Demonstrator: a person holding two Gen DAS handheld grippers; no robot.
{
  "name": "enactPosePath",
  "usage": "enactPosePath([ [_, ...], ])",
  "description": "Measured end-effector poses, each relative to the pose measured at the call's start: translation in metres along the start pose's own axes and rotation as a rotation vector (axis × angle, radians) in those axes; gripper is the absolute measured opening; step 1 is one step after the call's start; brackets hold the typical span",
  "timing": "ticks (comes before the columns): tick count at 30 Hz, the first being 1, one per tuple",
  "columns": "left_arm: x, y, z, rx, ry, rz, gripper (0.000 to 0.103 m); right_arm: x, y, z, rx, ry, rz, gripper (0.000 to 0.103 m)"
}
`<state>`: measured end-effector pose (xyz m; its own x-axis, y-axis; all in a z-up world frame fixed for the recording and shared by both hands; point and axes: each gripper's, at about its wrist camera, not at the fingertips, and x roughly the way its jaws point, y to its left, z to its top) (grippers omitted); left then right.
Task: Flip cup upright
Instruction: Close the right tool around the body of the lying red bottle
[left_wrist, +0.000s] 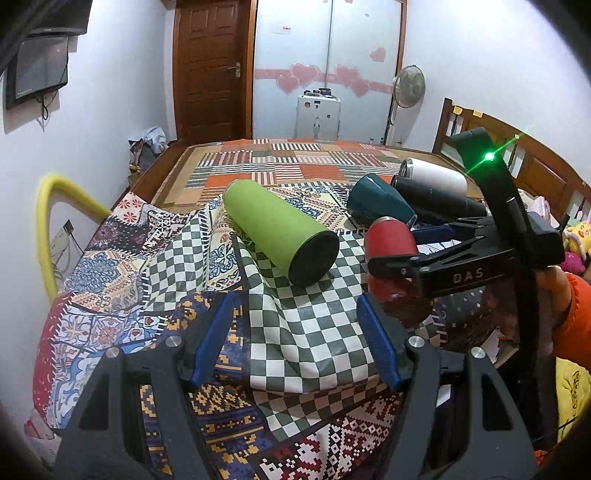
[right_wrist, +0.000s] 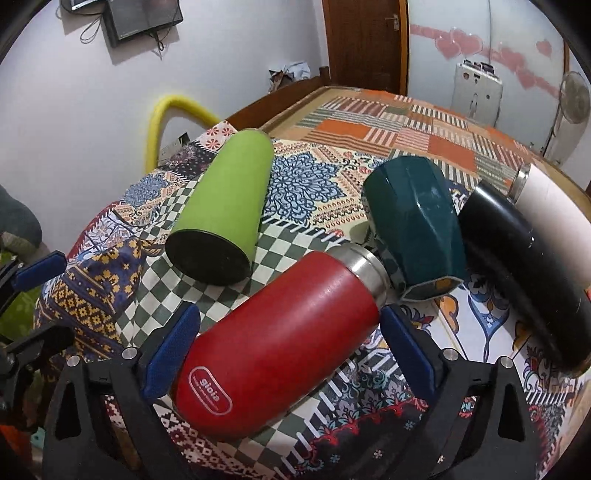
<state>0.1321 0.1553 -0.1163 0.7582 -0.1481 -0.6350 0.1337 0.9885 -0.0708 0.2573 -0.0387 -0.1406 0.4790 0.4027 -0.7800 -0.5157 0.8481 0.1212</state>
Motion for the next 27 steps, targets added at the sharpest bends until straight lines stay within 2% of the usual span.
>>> enactPosePath([
  [8, 0.007, -0.004, -0.001, -0.002, -0.008, -0.015, 0.069, 0.002, -0.004, 0.006, -0.049, 0.104, 0.003, 0.092],
  [18, 0.013, -0.013, 0.001, 0.022, -0.010, -0.017, 0.069, 0.000, 0.000, 0.009, -0.203, 0.212, 0.005, 0.086],
  [21, 0.015, -0.015, 0.001, 0.021, -0.007, -0.015, 0.069, -0.001, -0.010, 0.010, -0.173, 0.243, 0.027, 0.085],
  [24, 0.017, -0.016, 0.001, 0.023, -0.004, -0.016, 0.069, 0.003, -0.019, 0.010, -0.092, 0.277, 0.037, 0.090],
  [27, 0.021, -0.019, 0.003, 0.028, -0.001, -0.020, 0.069, 0.011, -0.023, 0.010, -0.044, 0.306, 0.071, 0.089],
])
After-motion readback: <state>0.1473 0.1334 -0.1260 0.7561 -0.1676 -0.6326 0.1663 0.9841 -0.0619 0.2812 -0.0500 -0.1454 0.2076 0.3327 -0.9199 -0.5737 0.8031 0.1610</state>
